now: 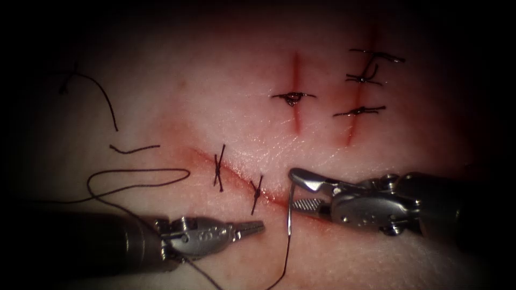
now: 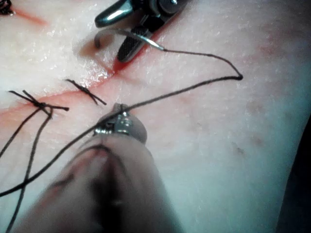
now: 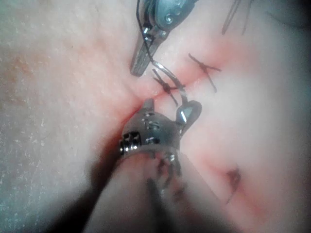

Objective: Wound Closure
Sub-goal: Pass the needle through the skin above the incision with the right needle driver.

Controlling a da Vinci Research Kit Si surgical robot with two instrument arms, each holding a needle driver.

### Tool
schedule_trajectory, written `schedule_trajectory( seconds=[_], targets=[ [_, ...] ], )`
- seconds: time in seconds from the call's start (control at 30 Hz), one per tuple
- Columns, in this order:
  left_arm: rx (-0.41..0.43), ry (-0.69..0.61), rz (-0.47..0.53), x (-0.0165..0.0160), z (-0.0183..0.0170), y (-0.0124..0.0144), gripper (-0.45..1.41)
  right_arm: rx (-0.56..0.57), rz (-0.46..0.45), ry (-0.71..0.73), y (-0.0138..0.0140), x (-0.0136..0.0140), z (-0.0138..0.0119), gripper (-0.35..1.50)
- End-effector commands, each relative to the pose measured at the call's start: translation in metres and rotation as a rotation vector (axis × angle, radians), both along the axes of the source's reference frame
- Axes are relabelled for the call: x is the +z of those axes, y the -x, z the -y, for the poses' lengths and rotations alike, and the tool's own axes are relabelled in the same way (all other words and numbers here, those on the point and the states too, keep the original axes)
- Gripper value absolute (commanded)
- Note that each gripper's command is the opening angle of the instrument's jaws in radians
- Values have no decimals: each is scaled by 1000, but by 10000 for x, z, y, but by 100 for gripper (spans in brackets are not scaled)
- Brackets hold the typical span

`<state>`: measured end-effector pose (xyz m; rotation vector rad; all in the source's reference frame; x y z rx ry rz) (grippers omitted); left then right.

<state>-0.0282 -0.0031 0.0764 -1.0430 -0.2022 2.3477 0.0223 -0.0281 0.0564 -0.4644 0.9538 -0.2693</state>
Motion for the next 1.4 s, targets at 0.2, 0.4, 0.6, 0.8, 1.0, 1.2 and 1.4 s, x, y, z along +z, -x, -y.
schedule_trajectory(
  seconds=[0.2,0.4,0.6,0.8,1.0,1.2,1.4],
  targets=[
    [3,-3,-2,6,5,5,-45,-37,-23,18,-25,-16,-2,131],
    [2,-2,-3,7,6,5,-45,-67,-5,47,-26,-14,-8,128],
    [2,-1,-4,7,7,5,-45,-82,0,54,-26,-13,-7,111],
    [1,-1,-5,5,9,5,-45,-113,30,72,-25,-8,-2,-35],
    [3,-1,-4,4,9,3,-45,-36,28,131,-14,-14,-1,-35],
    [1,-2,-6,1,12,2,-45,103,99,168,-8,11,24,-35],
    [6,-3,-4,-2,13,-4,-45,192,131,165,7,46,59,-35]
  ],
)
